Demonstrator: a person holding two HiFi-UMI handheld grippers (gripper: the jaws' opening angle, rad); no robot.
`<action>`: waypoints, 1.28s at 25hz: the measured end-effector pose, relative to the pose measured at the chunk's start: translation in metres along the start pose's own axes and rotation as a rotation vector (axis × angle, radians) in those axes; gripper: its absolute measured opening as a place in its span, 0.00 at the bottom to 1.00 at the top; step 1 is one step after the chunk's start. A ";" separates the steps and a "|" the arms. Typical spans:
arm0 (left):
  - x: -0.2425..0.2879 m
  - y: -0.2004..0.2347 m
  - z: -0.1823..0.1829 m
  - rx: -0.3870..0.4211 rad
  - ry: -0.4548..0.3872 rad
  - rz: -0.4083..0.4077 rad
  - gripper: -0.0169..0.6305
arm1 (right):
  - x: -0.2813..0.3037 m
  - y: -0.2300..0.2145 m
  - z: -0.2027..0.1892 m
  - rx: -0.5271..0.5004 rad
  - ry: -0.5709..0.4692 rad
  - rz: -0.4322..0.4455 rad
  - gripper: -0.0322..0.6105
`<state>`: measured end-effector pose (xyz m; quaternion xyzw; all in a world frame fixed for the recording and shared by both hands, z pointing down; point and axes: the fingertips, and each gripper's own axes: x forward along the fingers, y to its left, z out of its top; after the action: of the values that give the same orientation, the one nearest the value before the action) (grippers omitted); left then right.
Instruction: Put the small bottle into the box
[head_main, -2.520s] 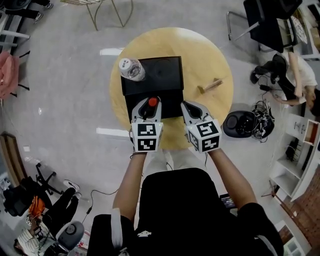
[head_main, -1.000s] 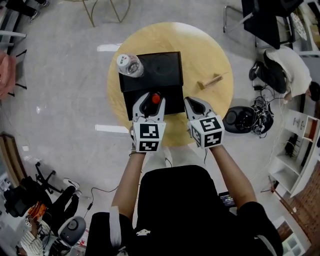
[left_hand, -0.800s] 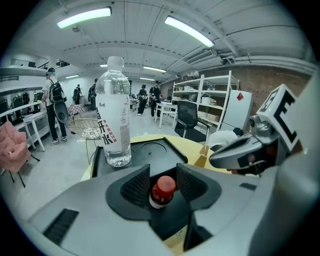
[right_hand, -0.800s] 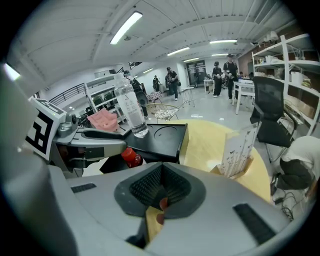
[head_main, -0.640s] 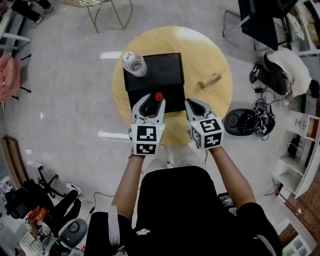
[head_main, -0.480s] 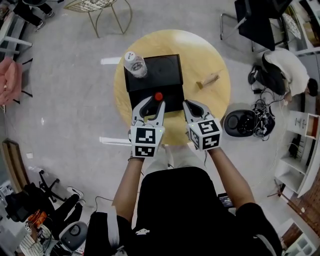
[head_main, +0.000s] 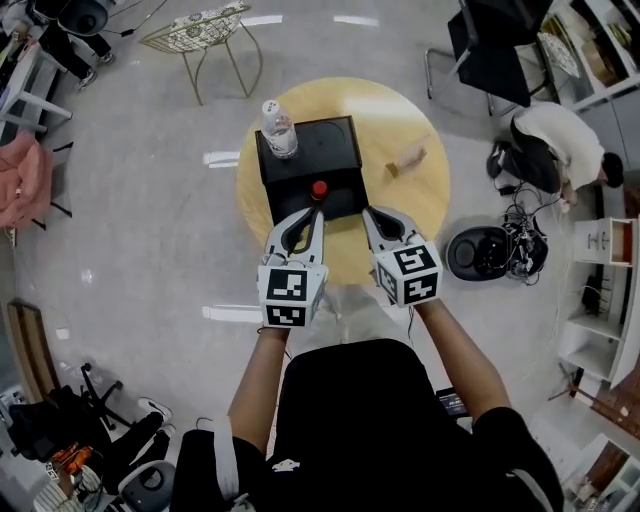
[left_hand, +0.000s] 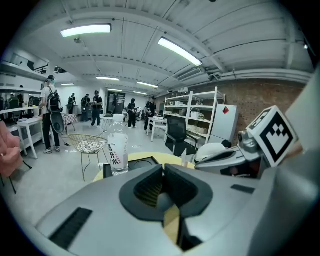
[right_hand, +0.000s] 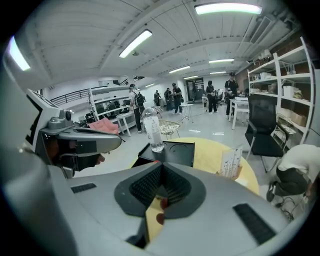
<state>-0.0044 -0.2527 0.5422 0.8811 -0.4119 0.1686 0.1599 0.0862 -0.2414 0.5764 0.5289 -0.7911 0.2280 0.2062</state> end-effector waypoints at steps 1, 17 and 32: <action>-0.006 -0.001 0.002 0.006 -0.012 0.005 0.05 | -0.004 0.003 0.002 0.001 -0.010 -0.003 0.05; -0.107 -0.019 0.051 0.066 -0.165 0.005 0.04 | -0.083 0.067 0.053 -0.045 -0.221 -0.056 0.05; -0.156 -0.055 0.097 0.104 -0.286 0.012 0.04 | -0.147 0.086 0.094 -0.112 -0.358 -0.063 0.05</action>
<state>-0.0397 -0.1553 0.3807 0.9008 -0.4263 0.0635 0.0528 0.0506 -0.1574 0.4043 0.5730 -0.8097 0.0793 0.0985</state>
